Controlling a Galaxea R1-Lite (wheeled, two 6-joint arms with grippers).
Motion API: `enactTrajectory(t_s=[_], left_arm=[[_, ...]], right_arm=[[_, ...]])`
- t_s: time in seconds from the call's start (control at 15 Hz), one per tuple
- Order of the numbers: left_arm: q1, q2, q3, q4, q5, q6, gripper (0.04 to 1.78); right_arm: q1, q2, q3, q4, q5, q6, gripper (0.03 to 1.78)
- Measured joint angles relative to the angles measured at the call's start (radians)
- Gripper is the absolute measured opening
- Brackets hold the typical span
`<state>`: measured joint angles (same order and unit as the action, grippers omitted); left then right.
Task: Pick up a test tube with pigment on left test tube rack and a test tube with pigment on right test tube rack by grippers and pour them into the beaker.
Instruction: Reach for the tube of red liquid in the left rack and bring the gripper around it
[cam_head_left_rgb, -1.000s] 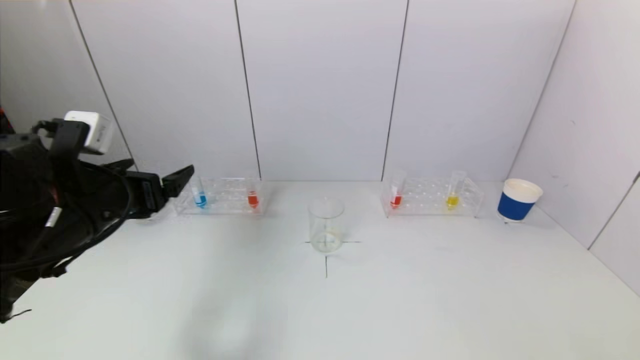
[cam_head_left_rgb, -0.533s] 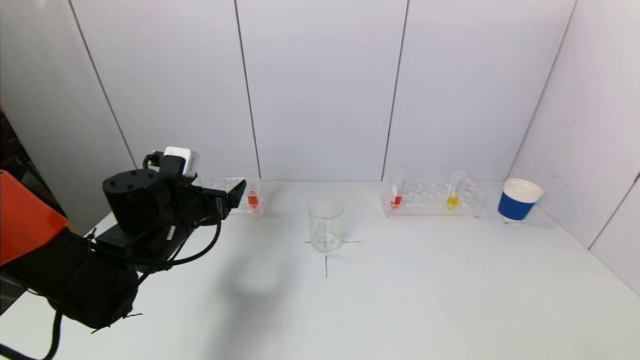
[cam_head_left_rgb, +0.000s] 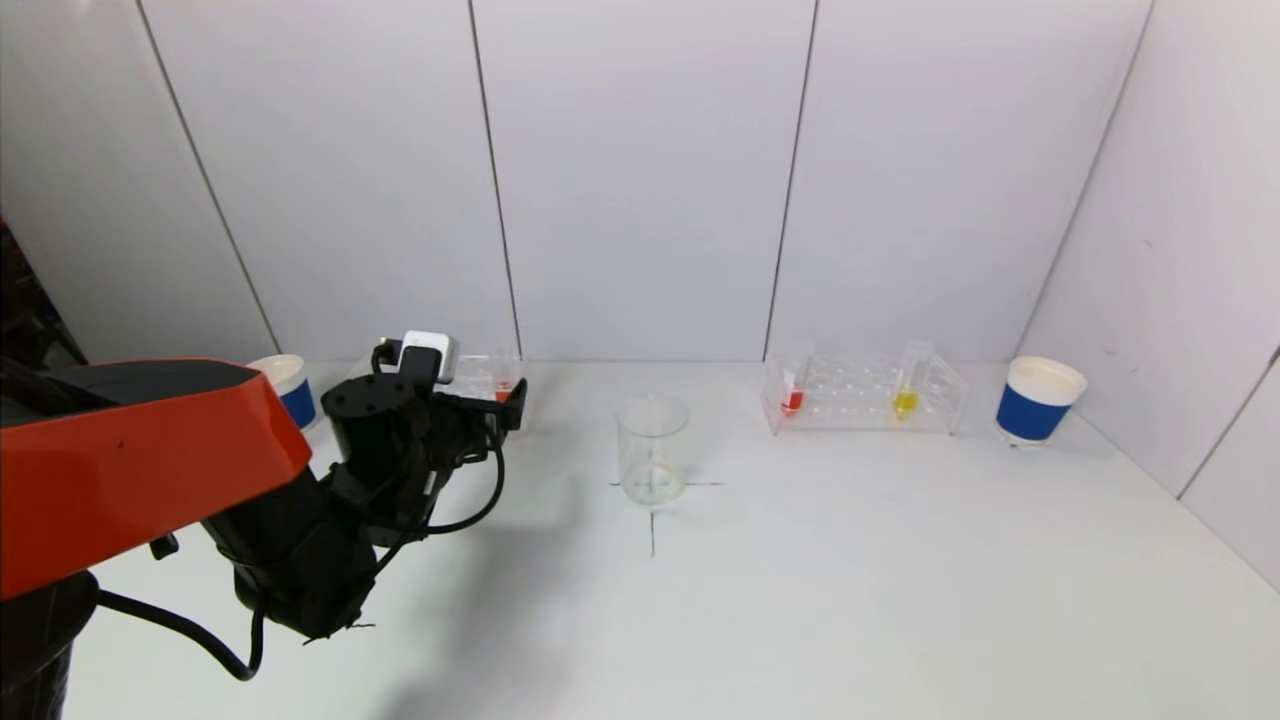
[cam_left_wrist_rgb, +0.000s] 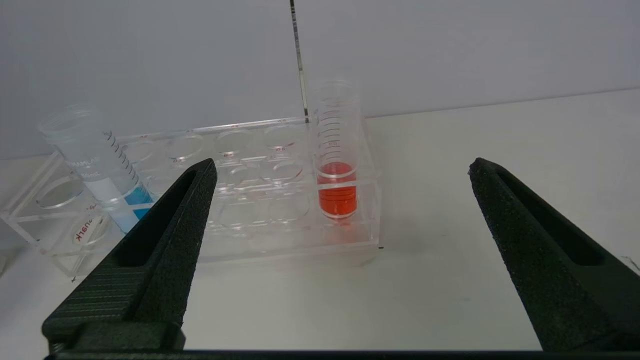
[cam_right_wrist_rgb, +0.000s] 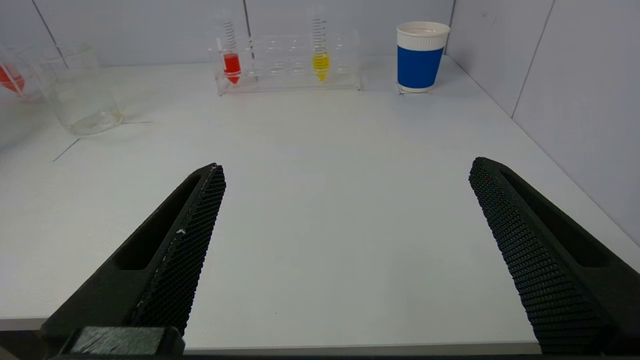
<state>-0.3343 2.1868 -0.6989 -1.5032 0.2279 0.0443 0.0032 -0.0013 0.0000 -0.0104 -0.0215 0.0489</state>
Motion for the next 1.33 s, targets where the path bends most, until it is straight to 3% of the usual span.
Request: enactTrajectory(t_s=[0.53,1.33], left_arm=[[0.003,0.108,-0.129,-0.011,0.003,0.007,1.76],[0.054,0.207,-0.323,0.089,0.002,0.010,1.76]], right_arm=[[0.000,0.000,0.000,0.000,0.000,0.000,1.77],[0.000,0.000,0.000,0.000,0.000,0.000,1.77]])
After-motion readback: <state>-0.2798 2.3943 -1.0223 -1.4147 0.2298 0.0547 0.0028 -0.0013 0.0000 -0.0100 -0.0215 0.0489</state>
